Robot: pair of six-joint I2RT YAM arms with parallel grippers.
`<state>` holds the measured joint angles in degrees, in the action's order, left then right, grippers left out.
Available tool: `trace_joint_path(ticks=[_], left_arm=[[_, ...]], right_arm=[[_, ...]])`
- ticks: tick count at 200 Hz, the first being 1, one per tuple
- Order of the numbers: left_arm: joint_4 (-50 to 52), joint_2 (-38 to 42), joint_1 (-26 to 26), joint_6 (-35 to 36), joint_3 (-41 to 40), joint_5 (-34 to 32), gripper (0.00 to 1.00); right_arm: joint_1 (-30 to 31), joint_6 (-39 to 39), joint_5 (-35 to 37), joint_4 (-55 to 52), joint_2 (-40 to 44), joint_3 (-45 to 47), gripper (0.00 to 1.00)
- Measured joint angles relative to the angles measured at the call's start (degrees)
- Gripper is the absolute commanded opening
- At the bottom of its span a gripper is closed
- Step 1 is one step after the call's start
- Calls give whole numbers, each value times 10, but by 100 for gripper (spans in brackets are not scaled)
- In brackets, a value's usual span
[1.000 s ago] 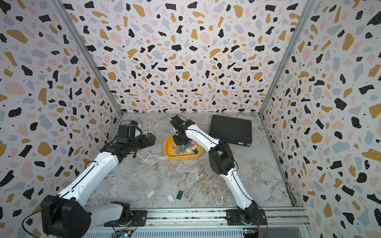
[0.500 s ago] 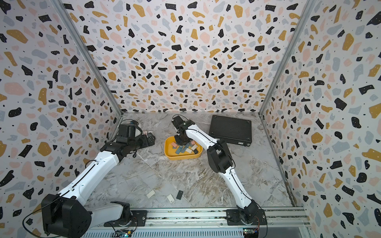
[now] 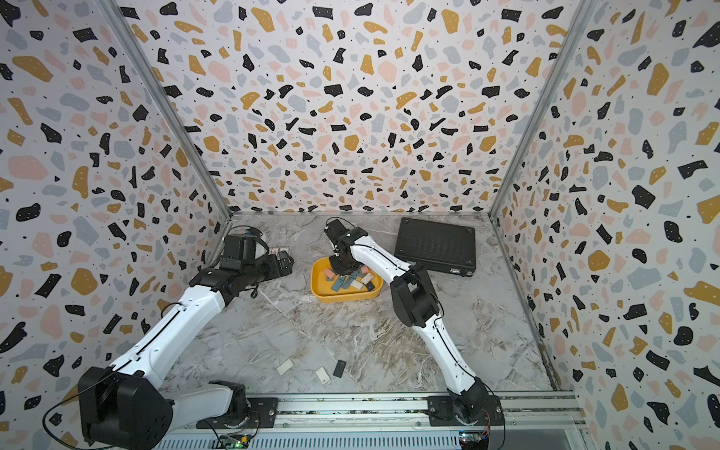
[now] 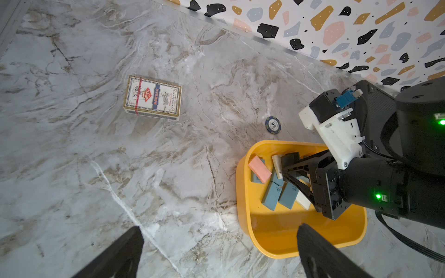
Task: Put the eraser in the storage box
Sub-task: Place the eraser in the storage box, then pick up the eraser from the center of the board.
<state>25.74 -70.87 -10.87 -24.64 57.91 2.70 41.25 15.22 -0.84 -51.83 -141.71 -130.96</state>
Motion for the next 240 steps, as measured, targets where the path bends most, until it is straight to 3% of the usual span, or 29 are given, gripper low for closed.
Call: trace_joint_path(ticks=[53,94,127,180,240], left_arm=[[0,0,0,0,0,0,100],[0,0,0,0,0,0,99],[0,1,0,0,0,2,100],[0,25,0,-2,0,14,99],[0,64,0,-16,-28,31,99]], right_arm=[[0,5,-5,10,5,5,49],[3,13,1,33,74,85,52],[22,16,19,63,190,192,53],[102,56,50,90,409,438,54],[216,195,26,93,502,648,54]])
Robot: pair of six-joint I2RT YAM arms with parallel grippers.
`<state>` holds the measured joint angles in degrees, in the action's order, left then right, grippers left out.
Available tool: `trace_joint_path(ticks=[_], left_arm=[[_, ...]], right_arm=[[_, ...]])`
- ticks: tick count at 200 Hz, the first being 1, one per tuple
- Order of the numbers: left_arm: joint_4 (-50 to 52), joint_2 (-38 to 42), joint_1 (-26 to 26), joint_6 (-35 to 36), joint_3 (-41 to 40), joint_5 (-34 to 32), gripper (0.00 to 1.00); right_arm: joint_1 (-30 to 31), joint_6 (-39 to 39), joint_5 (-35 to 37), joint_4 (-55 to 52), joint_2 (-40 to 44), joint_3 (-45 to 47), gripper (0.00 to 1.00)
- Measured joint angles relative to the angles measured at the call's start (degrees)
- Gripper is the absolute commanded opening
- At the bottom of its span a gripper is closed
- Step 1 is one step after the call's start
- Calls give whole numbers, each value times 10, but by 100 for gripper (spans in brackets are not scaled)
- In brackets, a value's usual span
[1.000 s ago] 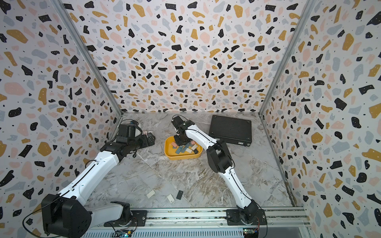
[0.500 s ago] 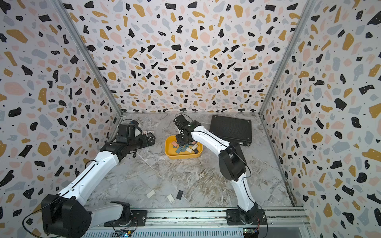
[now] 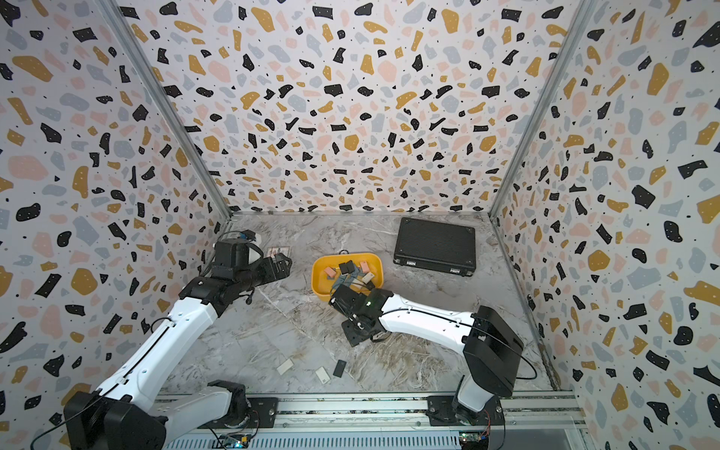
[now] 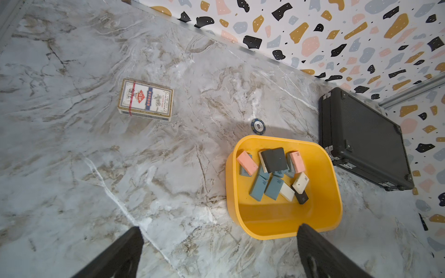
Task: Put the eraser in the storage box
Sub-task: Pick up the eraser from the center of the board.
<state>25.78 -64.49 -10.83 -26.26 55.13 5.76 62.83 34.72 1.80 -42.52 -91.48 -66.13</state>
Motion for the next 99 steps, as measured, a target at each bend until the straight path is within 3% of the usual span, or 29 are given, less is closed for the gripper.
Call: trace_joint_path(ticks=[42,99], left_arm=[[2,22,2,-7,-9,14,99],[14,66,2,-8,-18,12,99]], right_arm=[[32,66,-78,37,15,70,54],[34,91,-168,103,-22,78,53]])
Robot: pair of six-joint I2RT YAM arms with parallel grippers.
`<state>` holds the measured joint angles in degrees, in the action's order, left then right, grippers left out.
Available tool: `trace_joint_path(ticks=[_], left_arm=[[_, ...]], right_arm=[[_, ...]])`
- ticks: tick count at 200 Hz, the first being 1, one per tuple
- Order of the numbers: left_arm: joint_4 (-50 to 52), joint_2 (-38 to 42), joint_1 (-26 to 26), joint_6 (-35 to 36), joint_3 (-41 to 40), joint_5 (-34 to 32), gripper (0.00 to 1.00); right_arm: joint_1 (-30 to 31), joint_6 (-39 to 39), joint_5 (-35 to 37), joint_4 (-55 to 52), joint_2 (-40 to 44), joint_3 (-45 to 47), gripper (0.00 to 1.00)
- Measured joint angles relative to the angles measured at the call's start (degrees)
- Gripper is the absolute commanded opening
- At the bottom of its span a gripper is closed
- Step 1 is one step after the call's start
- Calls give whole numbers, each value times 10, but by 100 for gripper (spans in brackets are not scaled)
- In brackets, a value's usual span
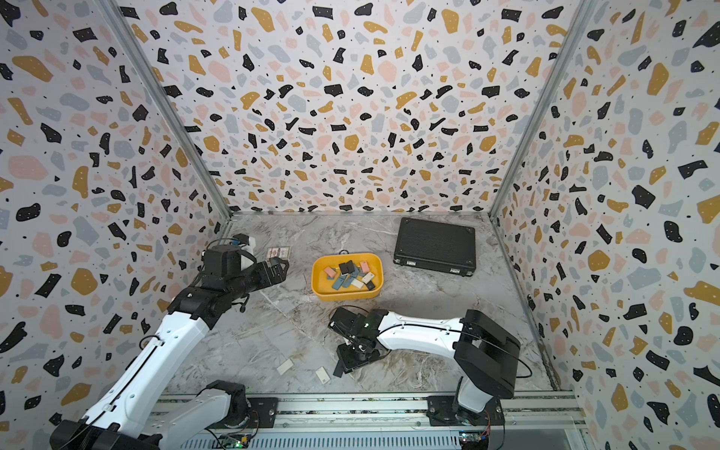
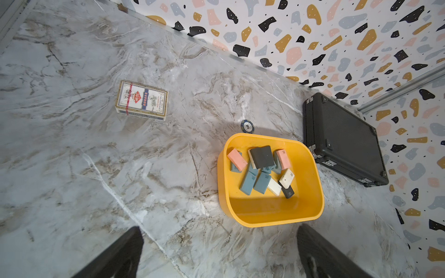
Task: Put the eraser in the storage box
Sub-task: Pick up the eraser from the center of the board.
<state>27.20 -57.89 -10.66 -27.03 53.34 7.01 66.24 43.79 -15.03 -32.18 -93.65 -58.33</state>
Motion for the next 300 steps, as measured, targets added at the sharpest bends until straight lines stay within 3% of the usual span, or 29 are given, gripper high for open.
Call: trace_joint_path(ticks=[114,241,300], left_arm=[[18,10,0,1,-3,-13,100],[17,10,0,3,-7,-16,100],[14,9,0,3,-12,-15,99]], right_arm=[[-9,-3,-77,34,-81,-30,53],[-10,-52,27,-57,-106,-97,52],[0,-37,-12,-43,-106,-92,52]])
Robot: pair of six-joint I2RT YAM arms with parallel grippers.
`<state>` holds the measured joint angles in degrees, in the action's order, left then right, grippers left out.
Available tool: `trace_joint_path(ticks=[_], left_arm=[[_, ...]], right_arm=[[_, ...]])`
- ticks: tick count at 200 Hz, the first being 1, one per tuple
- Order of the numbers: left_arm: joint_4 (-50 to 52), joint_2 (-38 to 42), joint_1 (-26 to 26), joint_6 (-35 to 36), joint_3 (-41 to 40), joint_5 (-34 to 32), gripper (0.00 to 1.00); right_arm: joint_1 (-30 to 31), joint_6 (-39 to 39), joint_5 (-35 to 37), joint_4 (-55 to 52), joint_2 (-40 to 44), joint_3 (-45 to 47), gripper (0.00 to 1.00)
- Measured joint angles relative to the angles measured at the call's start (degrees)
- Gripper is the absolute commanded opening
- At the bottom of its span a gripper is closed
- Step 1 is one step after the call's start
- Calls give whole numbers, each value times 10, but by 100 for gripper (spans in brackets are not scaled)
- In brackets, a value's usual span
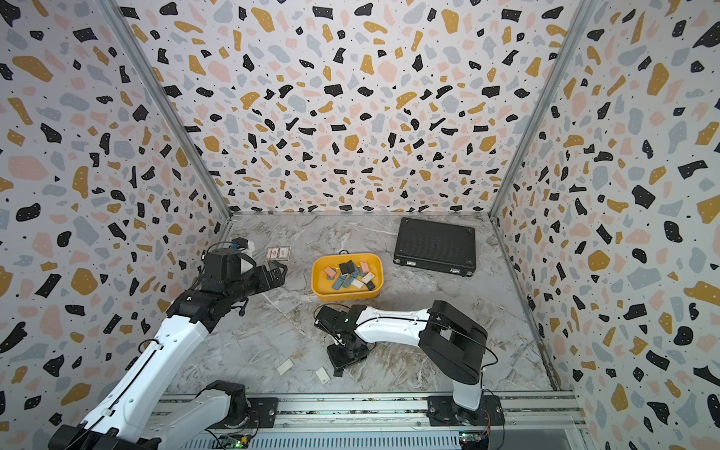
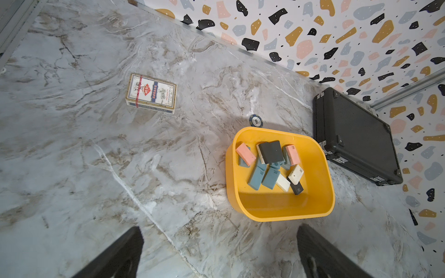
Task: Put the eraser in the storage box
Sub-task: Pick up the eraser from the center of the board.
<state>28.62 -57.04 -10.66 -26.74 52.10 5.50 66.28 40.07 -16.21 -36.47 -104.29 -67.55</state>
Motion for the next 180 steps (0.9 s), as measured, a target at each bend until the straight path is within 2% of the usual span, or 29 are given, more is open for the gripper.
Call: trace_joint_path(ticks=[43,107,180], left_arm=[[-2,0,0,0,0,0,100],[-2,-2,0,1,0,0,100],[-2,-2,0,1,0,0,99]], right_arm=[[0,0,-26,11,-8,-5,52],[-3,-17,-21,4,-44,-52,52],[2,-50,72,-67,-45,-70,51]])
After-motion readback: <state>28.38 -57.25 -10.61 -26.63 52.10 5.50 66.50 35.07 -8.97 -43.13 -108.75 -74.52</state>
